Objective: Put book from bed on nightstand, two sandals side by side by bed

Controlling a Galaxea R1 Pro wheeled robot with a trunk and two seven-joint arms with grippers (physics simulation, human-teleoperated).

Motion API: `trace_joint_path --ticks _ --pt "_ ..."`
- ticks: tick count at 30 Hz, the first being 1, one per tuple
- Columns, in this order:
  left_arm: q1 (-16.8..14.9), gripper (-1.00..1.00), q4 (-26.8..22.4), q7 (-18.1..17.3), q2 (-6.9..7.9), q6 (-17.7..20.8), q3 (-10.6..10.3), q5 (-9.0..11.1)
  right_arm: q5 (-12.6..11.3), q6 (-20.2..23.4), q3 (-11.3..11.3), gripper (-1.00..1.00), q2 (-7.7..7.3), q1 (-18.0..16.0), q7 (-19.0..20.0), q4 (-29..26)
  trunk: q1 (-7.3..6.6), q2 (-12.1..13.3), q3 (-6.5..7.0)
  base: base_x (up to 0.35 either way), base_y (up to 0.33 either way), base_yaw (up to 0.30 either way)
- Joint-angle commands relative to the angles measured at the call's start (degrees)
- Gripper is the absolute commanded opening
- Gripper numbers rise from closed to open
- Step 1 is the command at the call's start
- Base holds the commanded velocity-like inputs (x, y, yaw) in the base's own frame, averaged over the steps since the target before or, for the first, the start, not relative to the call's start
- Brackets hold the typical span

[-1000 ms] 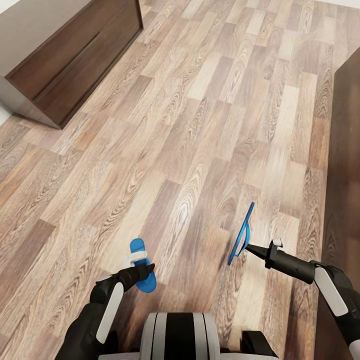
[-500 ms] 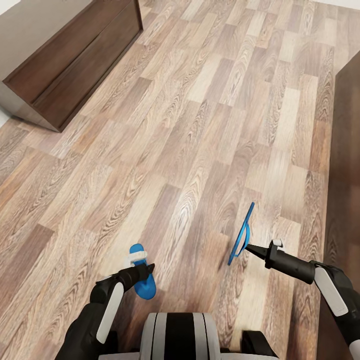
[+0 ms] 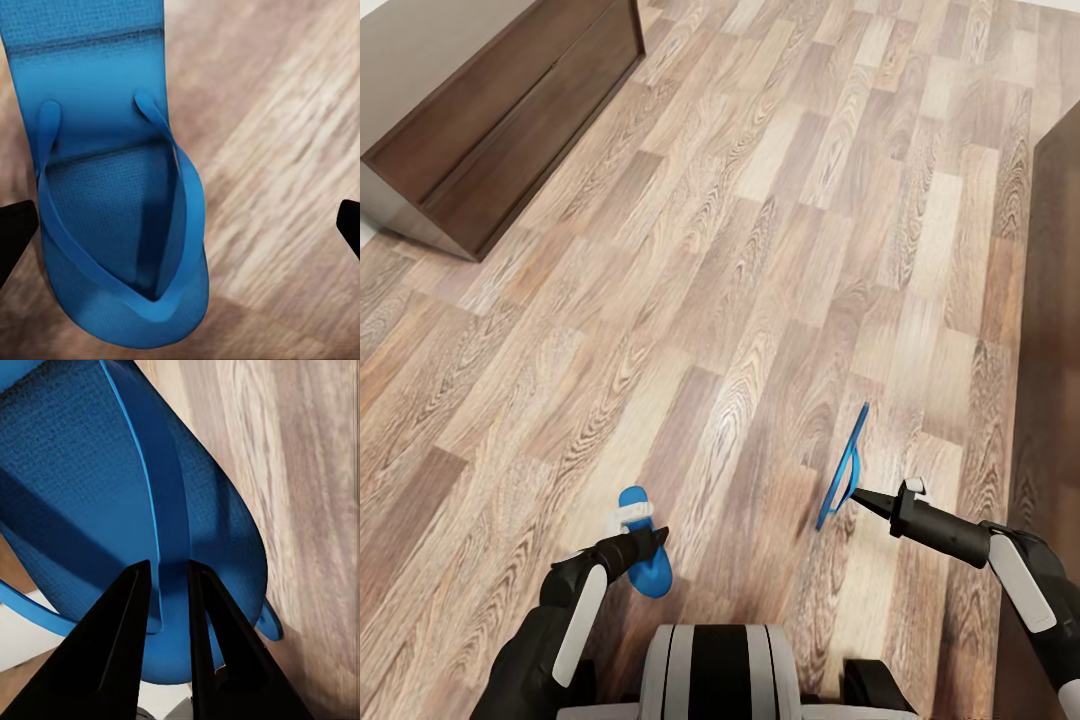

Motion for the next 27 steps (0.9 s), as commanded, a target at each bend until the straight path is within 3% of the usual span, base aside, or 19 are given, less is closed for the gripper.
trace_joint_path --ticks 1,13,27 --pt "0.0 1.0 -0.1 0.5 0.0 0.2 0.0 0.6 0.0 0.2 0.0 -1.0 0.0 0.0 0.2 0.0 0.01 0.0 -0.26 0.0 0.0 0.0" --pt "0.0 1.0 -0.1 0.5 0.0 0.3 0.0 0.6 0.0 0.2 0.0 -1.0 0.0 0.0 0.2 0.0 0.32 -0.2 -2.92 0.0 0.0 0.0" --pt "0.0 1.0 -0.1 0.5 0.0 0.2 0.0 0.6 0.0 0.2 0.0 -1.0 0.0 0.0 0.2 0.0 0.32 -0.2 -2.92 0.0 0.0 0.0"
